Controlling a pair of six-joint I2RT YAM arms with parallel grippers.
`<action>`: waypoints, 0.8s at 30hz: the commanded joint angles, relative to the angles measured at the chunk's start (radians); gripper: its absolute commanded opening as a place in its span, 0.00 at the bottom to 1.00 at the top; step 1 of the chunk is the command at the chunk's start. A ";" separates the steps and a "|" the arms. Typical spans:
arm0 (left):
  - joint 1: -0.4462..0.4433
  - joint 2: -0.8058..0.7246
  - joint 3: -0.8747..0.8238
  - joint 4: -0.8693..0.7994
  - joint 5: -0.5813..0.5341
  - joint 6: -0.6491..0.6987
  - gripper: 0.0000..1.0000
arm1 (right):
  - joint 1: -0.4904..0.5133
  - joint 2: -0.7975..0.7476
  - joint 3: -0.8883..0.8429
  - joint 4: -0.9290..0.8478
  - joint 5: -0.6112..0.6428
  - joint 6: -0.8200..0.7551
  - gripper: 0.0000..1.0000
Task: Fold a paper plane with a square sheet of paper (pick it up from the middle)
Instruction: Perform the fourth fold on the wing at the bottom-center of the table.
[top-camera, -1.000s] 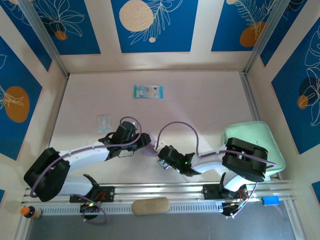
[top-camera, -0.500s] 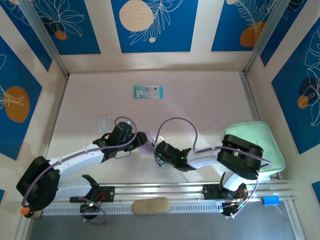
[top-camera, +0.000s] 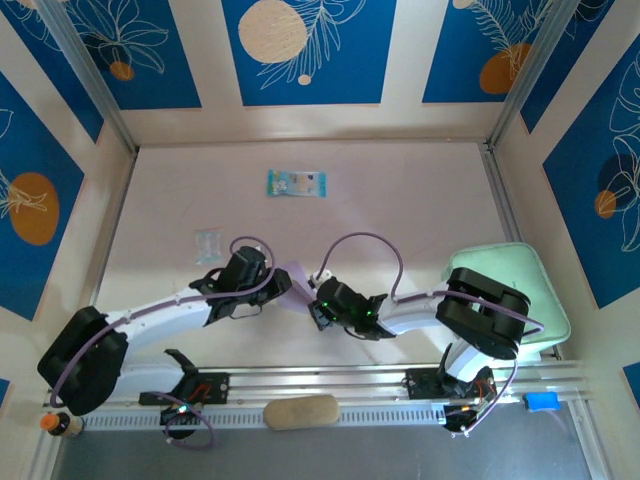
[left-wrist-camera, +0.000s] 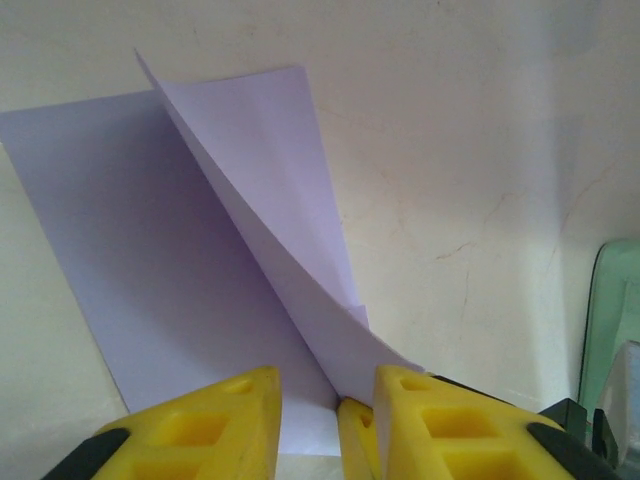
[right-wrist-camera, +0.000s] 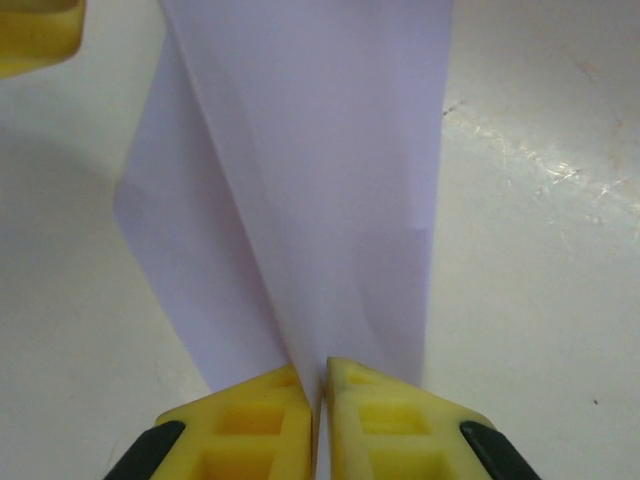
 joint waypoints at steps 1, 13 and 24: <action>0.007 0.011 -0.012 0.031 0.023 -0.006 0.27 | -0.005 -0.005 -0.030 -0.028 -0.061 0.030 0.10; 0.007 0.058 -0.014 0.095 0.062 -0.007 0.13 | -0.035 0.033 0.015 -0.086 -0.157 0.065 0.07; 0.007 0.143 0.000 0.182 0.073 -0.006 0.13 | -0.124 0.054 0.080 -0.180 -0.394 0.155 0.07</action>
